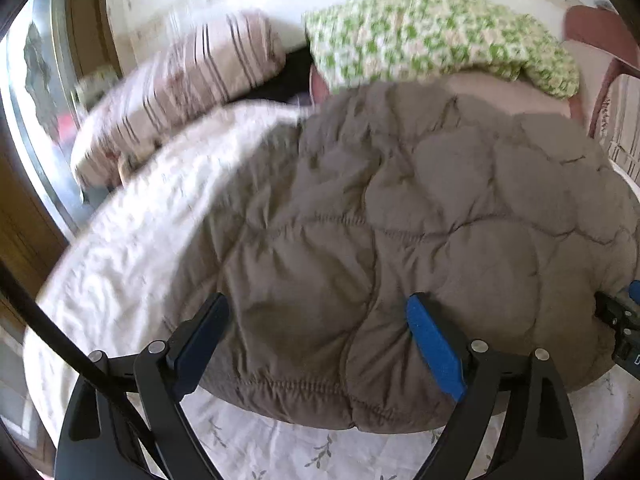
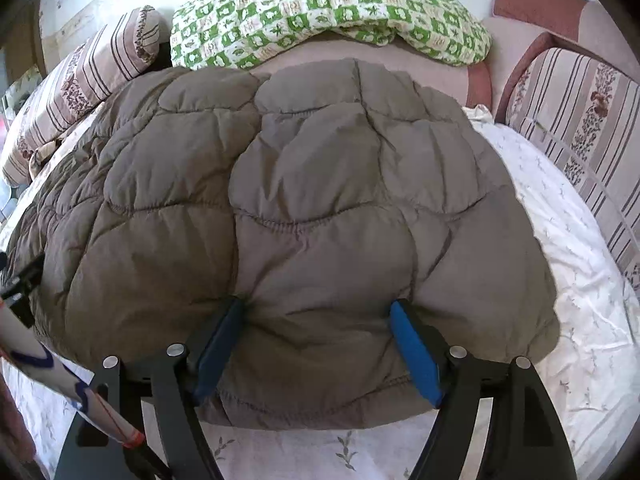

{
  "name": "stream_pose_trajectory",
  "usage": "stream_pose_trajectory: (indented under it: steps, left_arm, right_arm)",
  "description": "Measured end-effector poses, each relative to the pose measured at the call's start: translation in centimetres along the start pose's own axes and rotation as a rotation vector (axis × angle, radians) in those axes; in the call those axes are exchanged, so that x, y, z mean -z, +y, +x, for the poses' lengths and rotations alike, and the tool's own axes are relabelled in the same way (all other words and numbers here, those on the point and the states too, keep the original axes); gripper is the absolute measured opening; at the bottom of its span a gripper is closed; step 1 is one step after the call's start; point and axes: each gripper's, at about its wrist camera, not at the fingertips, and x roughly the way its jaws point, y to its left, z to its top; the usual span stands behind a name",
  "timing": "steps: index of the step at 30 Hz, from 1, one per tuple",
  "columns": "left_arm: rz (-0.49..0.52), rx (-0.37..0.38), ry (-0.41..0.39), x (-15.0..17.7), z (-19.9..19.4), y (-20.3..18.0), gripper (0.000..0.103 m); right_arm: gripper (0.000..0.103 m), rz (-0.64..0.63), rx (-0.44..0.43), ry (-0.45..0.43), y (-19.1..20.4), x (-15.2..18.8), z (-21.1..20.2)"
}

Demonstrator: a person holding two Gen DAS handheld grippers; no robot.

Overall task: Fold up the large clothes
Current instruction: 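Press and smooth the folded jacket flat with both tools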

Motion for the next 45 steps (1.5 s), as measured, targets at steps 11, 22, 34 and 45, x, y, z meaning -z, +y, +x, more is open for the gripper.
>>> stream_pose_trajectory:
  steps: [11, 22, 34, 45]
  left_arm:
    - [0.054, 0.068, -0.025, -0.4, -0.1, -3.3, 0.09]
    - [0.067, 0.043, -0.01, -0.4, 1.0, -4.4, 0.09]
    - [0.044, 0.066, -0.017, -0.8, 0.8, -3.8, 0.09]
    - [0.042, 0.085, 0.0, -0.8, 1.1, -3.4, 0.09]
  right_arm:
    - [0.08, 0.04, 0.112, -0.042, -4.1, 0.1, -1.7]
    - [0.082, 0.012, 0.105, 0.003, -4.2, 0.4, 0.1]
    - [0.082, 0.028, 0.13, -0.106, -4.1, -0.4, -2.6]
    - [0.082, -0.049, 0.062, -0.074, 0.3, -0.2, -0.9]
